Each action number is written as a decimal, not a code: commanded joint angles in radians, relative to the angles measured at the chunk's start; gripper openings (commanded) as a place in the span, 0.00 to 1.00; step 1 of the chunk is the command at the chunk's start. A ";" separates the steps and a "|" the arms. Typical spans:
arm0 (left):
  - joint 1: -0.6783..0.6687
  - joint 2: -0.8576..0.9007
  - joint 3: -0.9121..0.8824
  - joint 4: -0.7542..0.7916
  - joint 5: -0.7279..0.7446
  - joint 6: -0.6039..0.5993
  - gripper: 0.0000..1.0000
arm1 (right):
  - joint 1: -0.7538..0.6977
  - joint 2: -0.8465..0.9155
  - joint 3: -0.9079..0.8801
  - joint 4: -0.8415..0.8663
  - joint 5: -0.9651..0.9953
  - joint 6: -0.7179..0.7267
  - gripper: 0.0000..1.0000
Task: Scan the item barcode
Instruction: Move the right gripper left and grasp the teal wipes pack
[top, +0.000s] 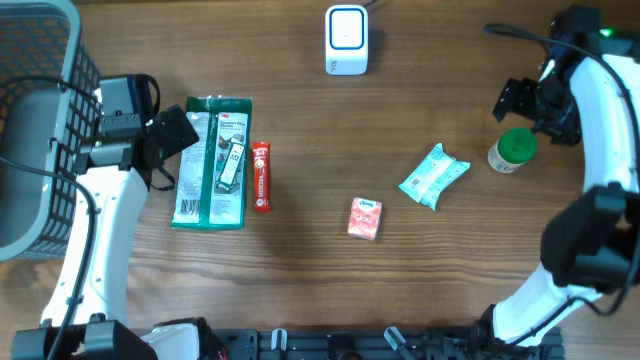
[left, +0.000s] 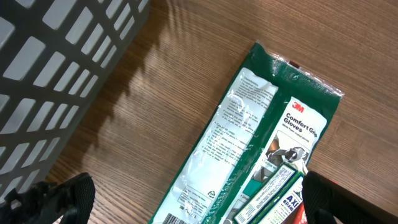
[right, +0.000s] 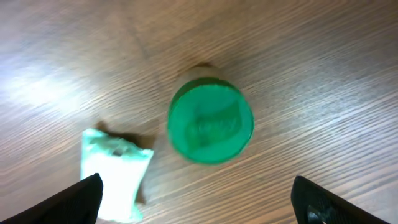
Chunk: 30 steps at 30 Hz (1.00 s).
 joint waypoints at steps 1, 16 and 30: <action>0.004 -0.006 0.003 0.000 0.002 -0.010 1.00 | 0.005 -0.045 0.018 -0.037 -0.285 -0.169 0.97; 0.004 -0.006 0.003 0.000 0.002 -0.009 1.00 | 0.133 -0.046 -0.396 0.187 -0.465 -0.034 0.79; 0.004 -0.006 0.003 0.000 0.002 -0.009 1.00 | 0.153 -0.046 -0.541 0.412 -0.267 0.101 0.72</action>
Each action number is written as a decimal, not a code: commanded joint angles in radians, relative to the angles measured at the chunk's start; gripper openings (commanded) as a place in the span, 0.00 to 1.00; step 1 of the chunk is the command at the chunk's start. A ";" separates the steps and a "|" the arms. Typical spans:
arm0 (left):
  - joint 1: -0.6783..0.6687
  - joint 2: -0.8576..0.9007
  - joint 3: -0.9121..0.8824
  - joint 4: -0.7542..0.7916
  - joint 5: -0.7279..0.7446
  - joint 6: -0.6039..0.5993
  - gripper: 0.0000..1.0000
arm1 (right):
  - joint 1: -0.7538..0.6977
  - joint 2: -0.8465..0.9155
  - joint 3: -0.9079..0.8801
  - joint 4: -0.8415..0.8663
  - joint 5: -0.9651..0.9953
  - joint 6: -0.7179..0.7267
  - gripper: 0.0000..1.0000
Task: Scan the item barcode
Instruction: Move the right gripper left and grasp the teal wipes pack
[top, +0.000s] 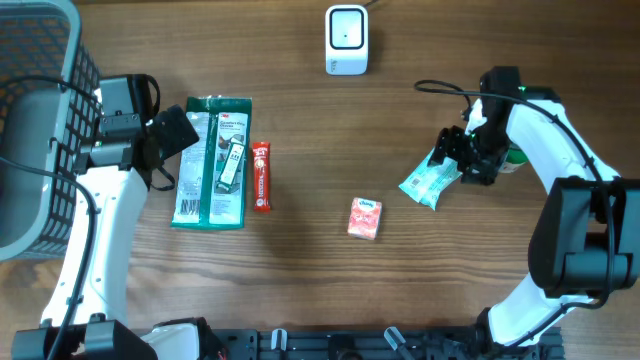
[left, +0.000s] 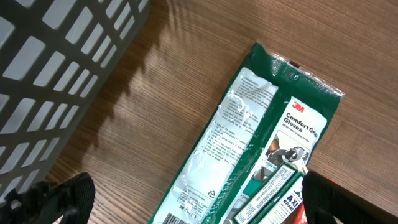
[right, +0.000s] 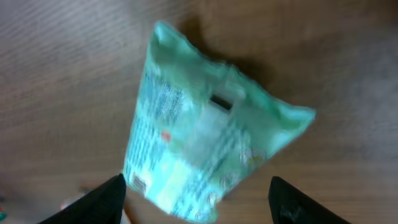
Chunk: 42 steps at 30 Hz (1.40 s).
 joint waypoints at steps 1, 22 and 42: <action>0.004 -0.005 0.003 0.000 0.002 -0.010 1.00 | -0.002 -0.011 -0.048 0.058 0.040 0.049 0.72; 0.004 -0.005 0.003 0.000 0.002 -0.009 1.00 | -0.002 -0.011 -0.169 0.229 0.035 0.047 0.39; 0.004 -0.005 0.003 0.000 0.002 -0.009 1.00 | -0.002 -0.016 -0.226 0.259 -0.054 0.021 0.35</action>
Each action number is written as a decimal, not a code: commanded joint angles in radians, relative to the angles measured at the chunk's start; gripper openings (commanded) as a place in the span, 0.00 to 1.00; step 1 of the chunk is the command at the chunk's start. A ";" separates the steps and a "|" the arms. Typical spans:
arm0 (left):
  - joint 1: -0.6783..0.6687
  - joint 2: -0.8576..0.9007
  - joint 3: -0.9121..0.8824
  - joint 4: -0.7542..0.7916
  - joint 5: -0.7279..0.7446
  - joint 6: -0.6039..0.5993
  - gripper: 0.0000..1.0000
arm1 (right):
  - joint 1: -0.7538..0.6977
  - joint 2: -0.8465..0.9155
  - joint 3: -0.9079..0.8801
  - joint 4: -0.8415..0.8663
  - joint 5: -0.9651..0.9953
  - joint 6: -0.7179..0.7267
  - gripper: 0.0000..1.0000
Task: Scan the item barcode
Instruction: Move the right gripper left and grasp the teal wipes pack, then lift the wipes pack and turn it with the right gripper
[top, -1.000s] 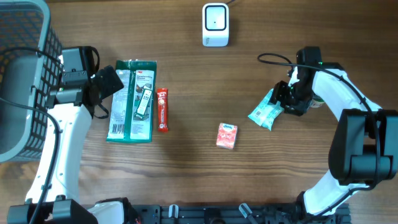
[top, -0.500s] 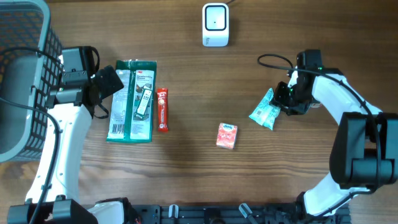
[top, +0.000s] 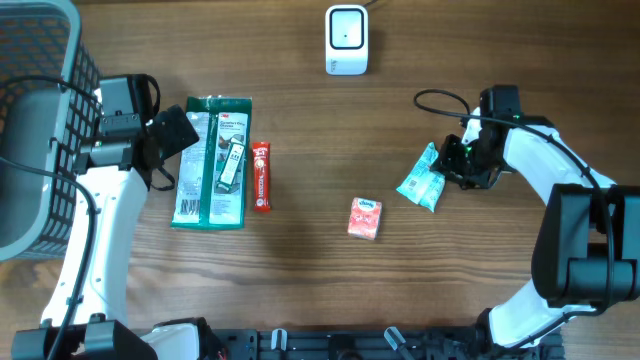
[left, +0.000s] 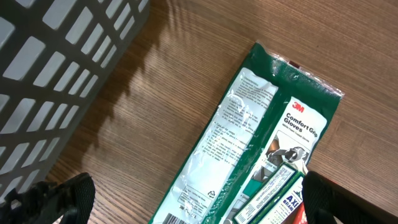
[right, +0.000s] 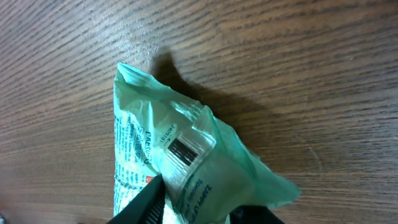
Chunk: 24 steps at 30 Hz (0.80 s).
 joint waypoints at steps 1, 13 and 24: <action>0.004 -0.005 0.003 0.000 0.002 -0.010 1.00 | 0.008 0.030 -0.024 -0.028 0.017 -0.006 0.36; 0.004 -0.005 0.003 0.000 0.002 -0.009 1.00 | 0.008 0.017 0.074 -0.137 -0.021 -0.075 0.45; 0.004 -0.005 0.003 0.000 0.002 -0.009 1.00 | 0.008 -0.015 0.093 -0.224 0.070 -0.018 0.60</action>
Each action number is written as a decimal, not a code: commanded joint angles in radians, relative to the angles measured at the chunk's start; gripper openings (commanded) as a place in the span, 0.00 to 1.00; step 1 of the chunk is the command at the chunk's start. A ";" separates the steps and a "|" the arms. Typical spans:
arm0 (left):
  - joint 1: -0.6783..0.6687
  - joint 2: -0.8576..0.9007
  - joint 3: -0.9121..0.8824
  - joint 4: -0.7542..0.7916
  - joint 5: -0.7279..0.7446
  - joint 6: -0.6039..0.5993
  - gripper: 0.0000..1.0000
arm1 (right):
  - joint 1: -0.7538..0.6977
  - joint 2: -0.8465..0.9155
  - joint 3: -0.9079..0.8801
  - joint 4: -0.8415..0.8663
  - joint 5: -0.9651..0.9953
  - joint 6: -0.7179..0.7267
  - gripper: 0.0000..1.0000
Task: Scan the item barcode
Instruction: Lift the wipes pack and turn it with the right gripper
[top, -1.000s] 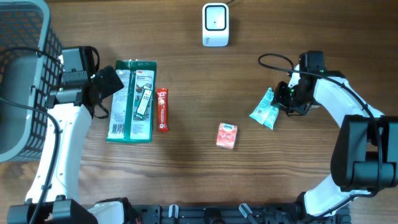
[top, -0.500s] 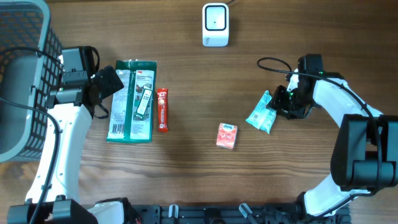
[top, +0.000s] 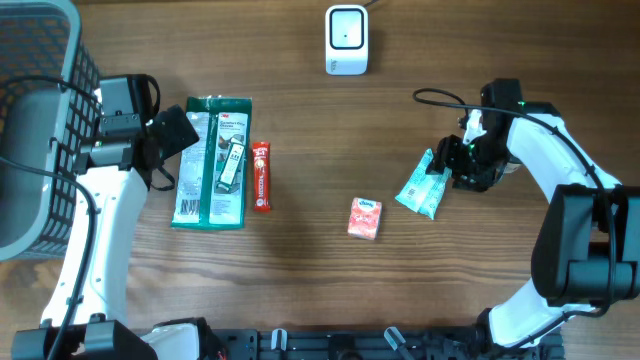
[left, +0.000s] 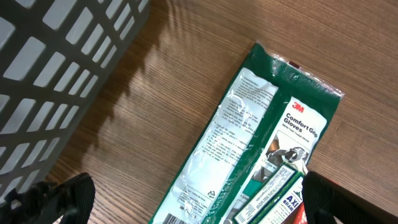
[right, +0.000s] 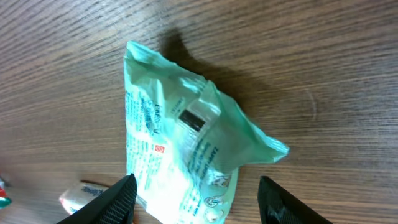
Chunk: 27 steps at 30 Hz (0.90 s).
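Note:
A mint-green packet (top: 422, 187) lies on the wooden table at centre right, with a small black barcode (right: 193, 118) facing up. My right gripper (top: 452, 170) hangs just over it, open, with the packet (right: 180, 149) lying between its spread fingers (right: 121, 198). The white scanner (top: 346, 40) stands at the back centre, well away from the packet. At the left, my left gripper (top: 182, 132) is open above the green gloves pack (left: 249, 149) and holds nothing.
A red bar (top: 261, 175) lies beside the gloves pack (top: 210, 160). A small pink tissue box (top: 365, 217) sits in front of the packet. A dark wire basket (top: 40, 120) fills the far left edge.
The right gripper's fingers stood close in on the green packet; now they are spread wide and sit a little farther back. The packet lies nearly where it was. The left arm is unchanged.
My right gripper was open above a green-capped bottle at the far right. Then it was open over the green packet. After that its fingers had narrowed on the packet, which had shifted and turned slightly left. Now they are wide again. The left arm never moved.

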 joint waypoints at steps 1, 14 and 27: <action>0.004 -0.005 0.003 0.000 0.002 -0.010 1.00 | 0.006 -0.018 -0.017 0.003 0.074 0.046 0.59; 0.004 -0.005 0.003 0.000 0.002 -0.009 1.00 | 0.006 -0.020 -0.146 0.232 0.030 0.066 0.04; 0.004 -0.005 0.003 0.000 0.002 -0.009 1.00 | 0.006 -0.400 -0.058 0.113 -0.649 -0.395 0.04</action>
